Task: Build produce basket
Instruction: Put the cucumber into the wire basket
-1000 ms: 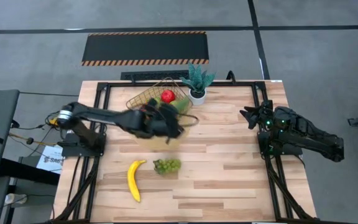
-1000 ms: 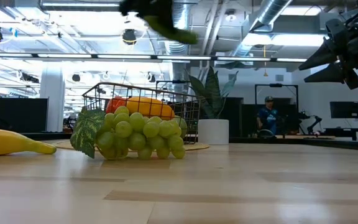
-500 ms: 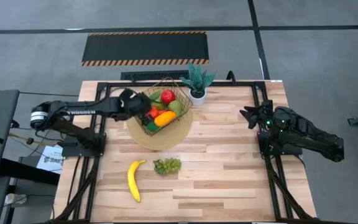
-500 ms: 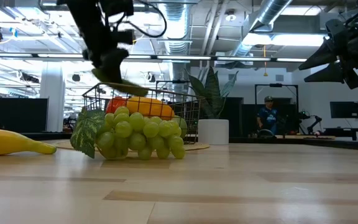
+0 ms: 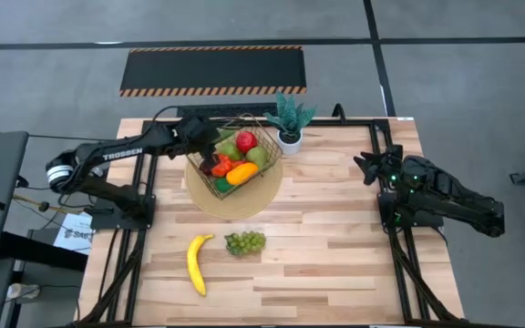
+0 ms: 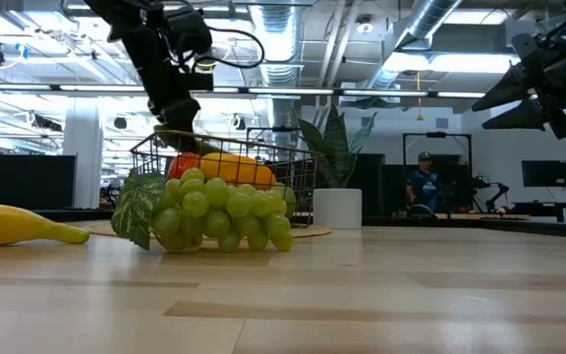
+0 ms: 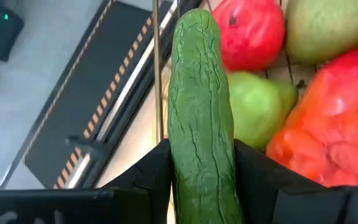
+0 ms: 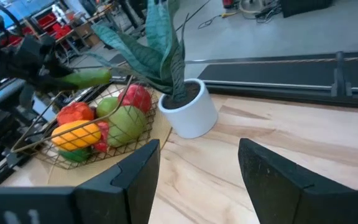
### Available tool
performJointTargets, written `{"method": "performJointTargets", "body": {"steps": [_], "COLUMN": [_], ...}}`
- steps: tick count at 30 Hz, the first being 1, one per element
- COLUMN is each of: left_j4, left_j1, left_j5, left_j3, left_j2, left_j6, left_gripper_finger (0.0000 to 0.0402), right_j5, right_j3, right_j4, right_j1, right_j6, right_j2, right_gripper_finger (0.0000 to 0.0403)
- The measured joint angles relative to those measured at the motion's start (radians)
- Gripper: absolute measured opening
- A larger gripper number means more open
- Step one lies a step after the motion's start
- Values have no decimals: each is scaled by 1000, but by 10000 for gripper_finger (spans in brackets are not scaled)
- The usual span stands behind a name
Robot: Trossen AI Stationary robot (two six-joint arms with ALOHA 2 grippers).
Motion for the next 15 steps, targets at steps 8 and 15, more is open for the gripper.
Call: {"method": "performJointTargets", "body": {"steps": [8, 15], "left_j4": [-25, -27], "left_j1": [5, -4], "left_j5": [43, 43], "left_j3": [-1, -1], "left_j2": [40, 48], "left_j6": [21, -3], "left_gripper_finger": [127, 187], "right_j5": [25, 25], "right_j3": [0, 0], "right_j4": [1, 0], "right_j1": [0, 0], "right_j6": [0, 0], "right_j2": [0, 0], "right_gripper_finger": [240, 240]}}
